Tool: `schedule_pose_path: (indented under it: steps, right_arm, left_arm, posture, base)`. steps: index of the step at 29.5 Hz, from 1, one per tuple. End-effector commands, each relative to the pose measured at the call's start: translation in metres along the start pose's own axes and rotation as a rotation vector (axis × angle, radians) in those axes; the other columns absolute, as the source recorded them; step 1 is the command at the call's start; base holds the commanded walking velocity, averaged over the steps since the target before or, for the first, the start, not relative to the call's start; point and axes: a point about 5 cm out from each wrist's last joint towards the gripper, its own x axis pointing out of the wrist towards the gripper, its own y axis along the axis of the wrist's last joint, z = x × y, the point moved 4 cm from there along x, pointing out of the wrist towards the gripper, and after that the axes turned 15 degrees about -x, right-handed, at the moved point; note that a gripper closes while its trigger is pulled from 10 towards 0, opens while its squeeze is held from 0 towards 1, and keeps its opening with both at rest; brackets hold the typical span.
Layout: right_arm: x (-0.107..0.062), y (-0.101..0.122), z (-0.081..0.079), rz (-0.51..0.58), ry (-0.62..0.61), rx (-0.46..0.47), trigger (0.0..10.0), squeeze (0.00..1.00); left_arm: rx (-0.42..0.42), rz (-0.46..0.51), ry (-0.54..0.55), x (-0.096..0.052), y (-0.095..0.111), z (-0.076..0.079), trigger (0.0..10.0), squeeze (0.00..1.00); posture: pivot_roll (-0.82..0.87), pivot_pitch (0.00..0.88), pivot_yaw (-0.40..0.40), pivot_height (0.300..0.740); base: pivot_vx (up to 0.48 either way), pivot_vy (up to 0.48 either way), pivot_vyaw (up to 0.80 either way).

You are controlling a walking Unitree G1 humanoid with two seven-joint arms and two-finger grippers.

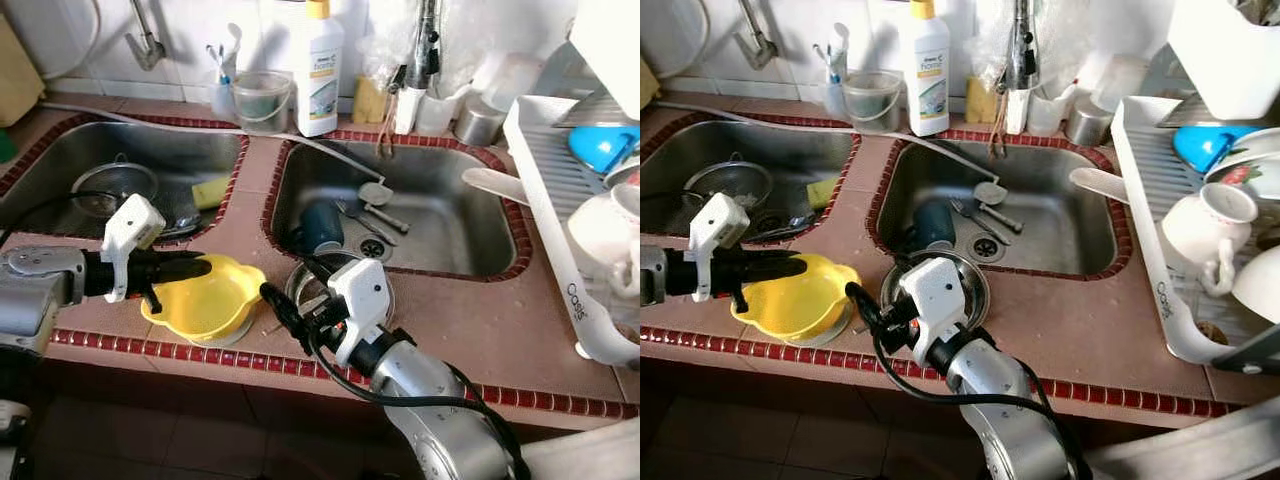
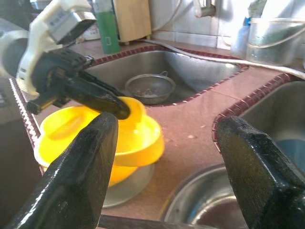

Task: Kitchen organization

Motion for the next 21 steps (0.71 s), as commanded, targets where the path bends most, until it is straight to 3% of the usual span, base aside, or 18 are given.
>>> schedule_pose_path:
  steps: [1, 9, 21]
  right_arm:
    - [0.0, 0.001, 0.002, 0.003, -0.016, 0.0, 10.0, 0.0]
    - [0.0, 0.001, 0.001, 0.003, -0.017, 0.001, 10.0, 0.0]
    - [0.002, 0.001, -0.002, 0.01, -0.014, 0.006, 10.0, 0.0]
  left_arm:
    - [0.069, 0.332, 0.026, -0.024, 0.079, 0.002, 10.0, 0.0]
    - [0.034, 0.397, 0.02, -0.03, 0.092, 0.0, 10.0, 0.0]
    - [-0.107, 0.521, 0.04, -0.035, 0.098, -0.008, 10.0, 0.0]
  posture:
    - [-0.09, 0.126, 0.029, 0.74]
    - [-0.09, 0.126, 0.034, 0.74]
    - [-0.09, 0.117, 0.039, 0.74]
  base:
    - [0.0, 0.0, 0.0]
    - [0.0, 0.0, 0.0]
    - [0.0, 0.0, 0.0]
